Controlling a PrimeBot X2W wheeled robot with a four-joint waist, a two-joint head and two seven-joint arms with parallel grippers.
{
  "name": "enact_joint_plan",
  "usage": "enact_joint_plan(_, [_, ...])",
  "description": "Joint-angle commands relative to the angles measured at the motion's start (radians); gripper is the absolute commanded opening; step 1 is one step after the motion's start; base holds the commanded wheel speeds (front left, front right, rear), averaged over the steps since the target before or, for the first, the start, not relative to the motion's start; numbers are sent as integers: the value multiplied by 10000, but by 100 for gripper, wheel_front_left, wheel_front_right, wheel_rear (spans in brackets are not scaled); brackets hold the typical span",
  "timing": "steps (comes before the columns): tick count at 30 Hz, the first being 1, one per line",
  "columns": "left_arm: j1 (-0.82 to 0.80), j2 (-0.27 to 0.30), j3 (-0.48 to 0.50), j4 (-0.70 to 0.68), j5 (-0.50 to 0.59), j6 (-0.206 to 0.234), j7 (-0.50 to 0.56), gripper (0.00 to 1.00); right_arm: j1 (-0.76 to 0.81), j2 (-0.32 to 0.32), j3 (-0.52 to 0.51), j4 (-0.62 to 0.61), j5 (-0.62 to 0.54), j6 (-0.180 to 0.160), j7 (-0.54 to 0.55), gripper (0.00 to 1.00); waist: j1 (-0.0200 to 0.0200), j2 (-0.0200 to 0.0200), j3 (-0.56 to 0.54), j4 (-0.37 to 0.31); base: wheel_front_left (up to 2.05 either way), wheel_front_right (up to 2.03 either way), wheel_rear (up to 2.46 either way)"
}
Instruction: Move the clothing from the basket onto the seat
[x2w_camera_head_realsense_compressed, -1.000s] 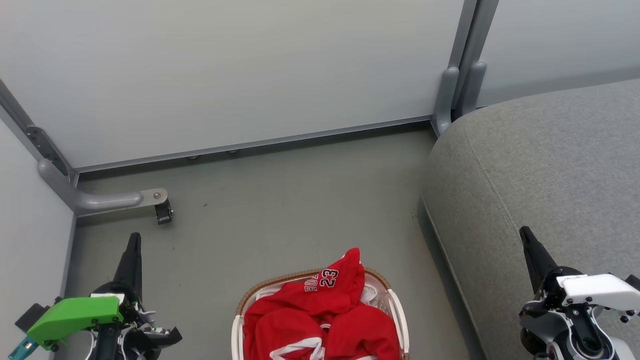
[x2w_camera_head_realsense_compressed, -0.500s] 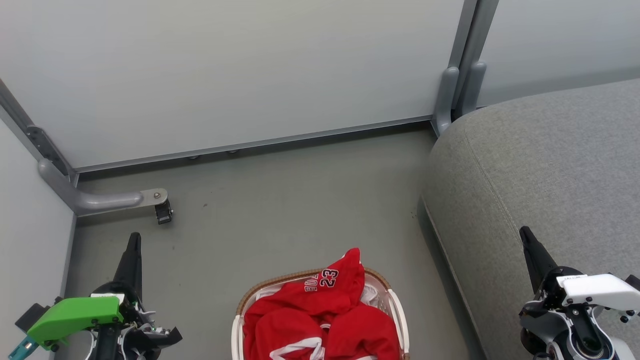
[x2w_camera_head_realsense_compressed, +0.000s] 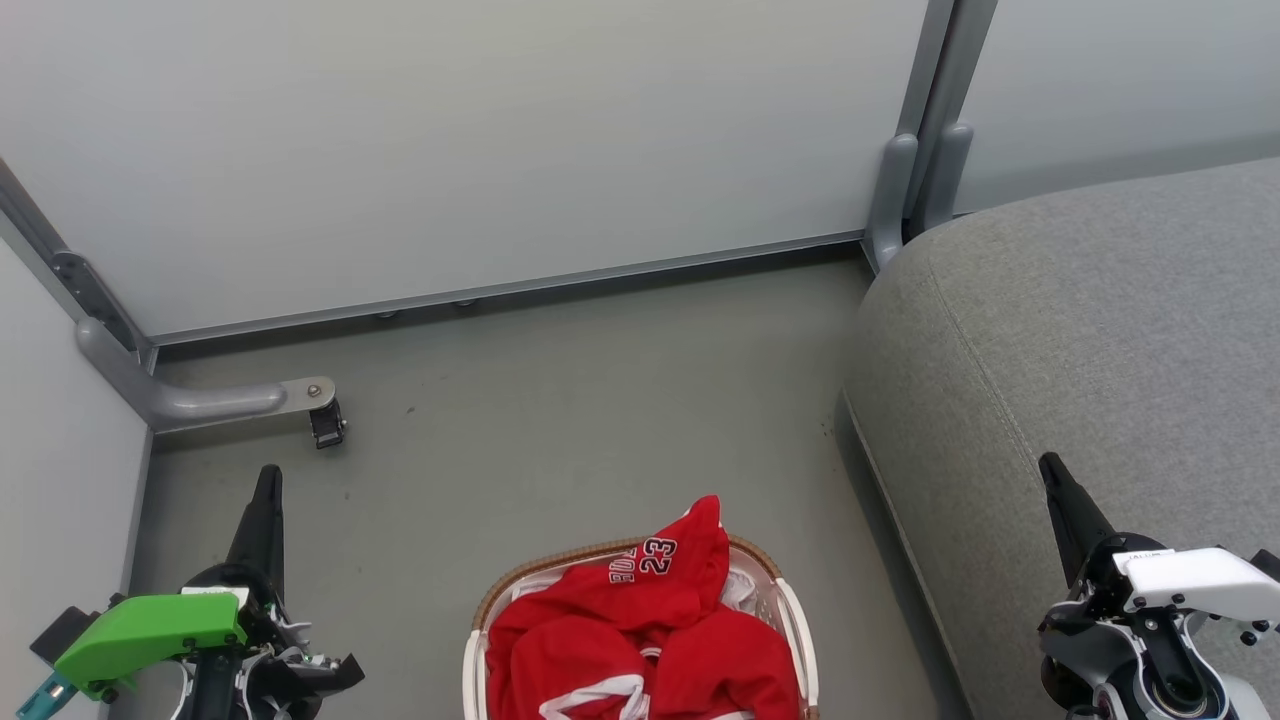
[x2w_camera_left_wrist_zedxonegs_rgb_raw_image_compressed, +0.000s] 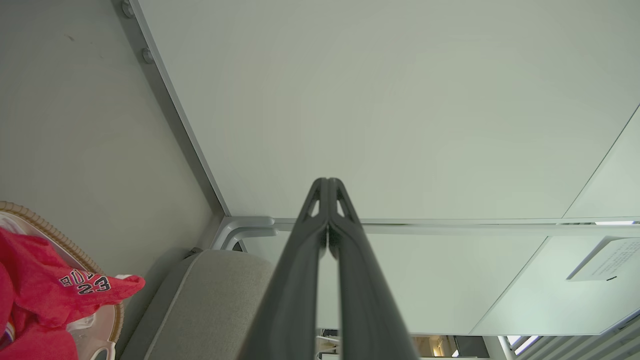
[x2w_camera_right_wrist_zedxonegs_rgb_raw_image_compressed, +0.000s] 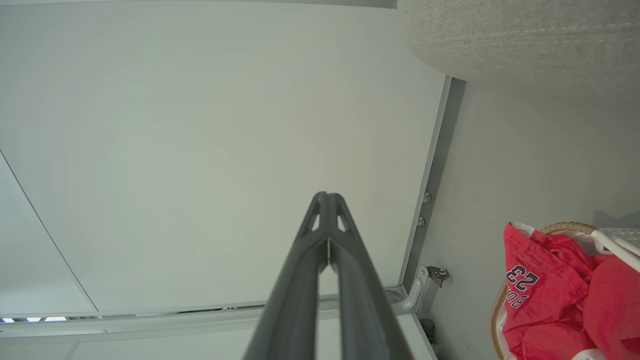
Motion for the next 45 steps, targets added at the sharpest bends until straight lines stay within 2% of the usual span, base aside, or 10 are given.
enact_joint_plan(1, [-119,52,17,-17,-32,-66,24,0,-83,-30,-2,-16,-9,0,20,0,0,0,0,0,0,0,0])
enact_joint_plan(30, [-119,52,17,-17,-32,-64,24,0,-83,-30,-1,-16,-9,0,20,0,0,0,0,0,0,0,0])
enact_joint_plan(31, [3,-4,-3,13,1,4,-2,100,3,4,4,13,-1,0,-2,100,0,0,0,0,0,0,0])
enact_joint_plan(33, [104,-27,-24,183,1,17,-11,100,114,56,19,172,-1,-2,-5,100,0,0,1,0,0,0,0])
enact_joint_plan(34, [171,-38,-43,253,4,19,-24,0,174,84,43,253,-7,-2,-19,0,0,0,2,0,0,0,0])
enact_joint_plan(35, [238,-49,-60,316,5,19,-28,100,233,109,55,323,-8,-2,-22,100,0,0,2,0,0,0,0])
enact_joint_plan(45, [379,-43,-485,115,297,13,-511,100,266,99,305,279,-515,-1,-508,100,0,0,17,8,0,0,0])
